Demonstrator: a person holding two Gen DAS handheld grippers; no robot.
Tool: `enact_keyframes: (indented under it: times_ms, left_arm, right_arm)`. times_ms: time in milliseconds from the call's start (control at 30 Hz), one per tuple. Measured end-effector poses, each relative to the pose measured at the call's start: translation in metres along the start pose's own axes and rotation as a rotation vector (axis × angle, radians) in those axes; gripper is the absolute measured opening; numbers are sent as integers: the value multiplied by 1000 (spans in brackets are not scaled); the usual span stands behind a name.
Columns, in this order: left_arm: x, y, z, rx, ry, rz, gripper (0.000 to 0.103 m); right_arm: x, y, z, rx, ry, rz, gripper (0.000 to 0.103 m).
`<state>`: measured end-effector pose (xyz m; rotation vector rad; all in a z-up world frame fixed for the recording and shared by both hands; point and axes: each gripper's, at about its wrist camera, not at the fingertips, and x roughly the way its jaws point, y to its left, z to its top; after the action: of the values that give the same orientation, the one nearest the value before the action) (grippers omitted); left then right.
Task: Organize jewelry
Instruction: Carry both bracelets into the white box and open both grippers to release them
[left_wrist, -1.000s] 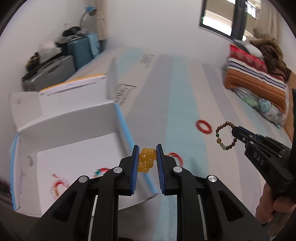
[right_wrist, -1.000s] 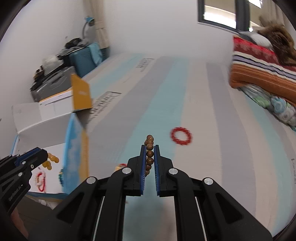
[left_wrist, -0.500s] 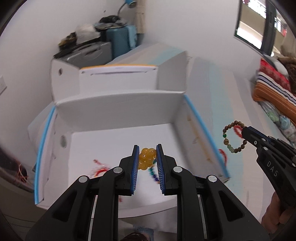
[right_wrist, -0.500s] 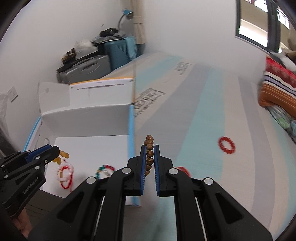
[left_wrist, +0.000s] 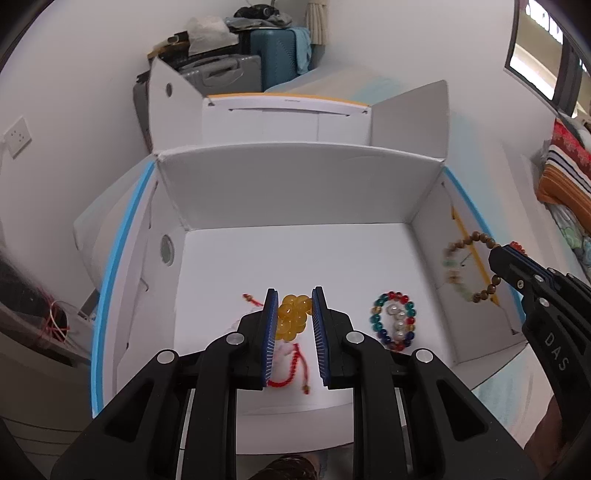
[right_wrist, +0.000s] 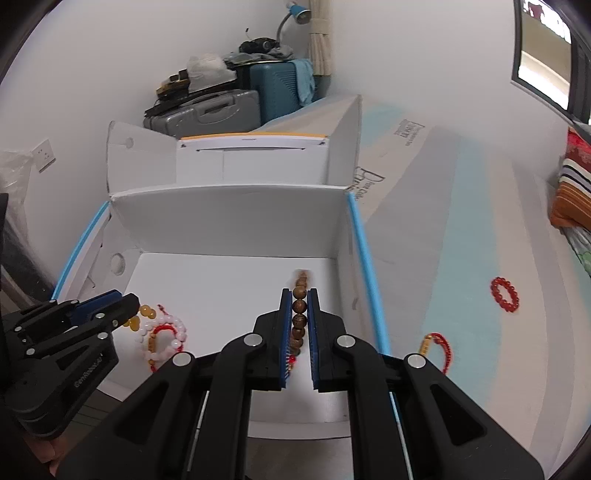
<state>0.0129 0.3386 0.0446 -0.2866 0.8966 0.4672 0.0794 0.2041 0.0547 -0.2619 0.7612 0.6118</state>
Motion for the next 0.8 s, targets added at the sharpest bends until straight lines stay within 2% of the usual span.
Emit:
enact_keyframes:
  times_ms: [333, 633, 667, 700, 800]
  left_arm:
    - [20, 13, -7, -6, 50, 21, 18]
    - [23, 15, -6, -8, 58, 20, 18]
    - [23, 15, -6, -8, 55, 21, 19]
    - [22, 16, -6, -11, 53, 21, 19]
    - [17, 18, -5, -30, 36, 21, 23]
  right_arm:
    - [35, 18, -12, -29, 86, -1, 7]
    - [55, 19, -19, -11, 143, -15, 9]
    - [54, 18, -19, -7, 144, -10, 14]
    - [52, 18, -18, -2, 142, -6, 26]
    - [41, 12, -14, 33, 110, 13, 51]
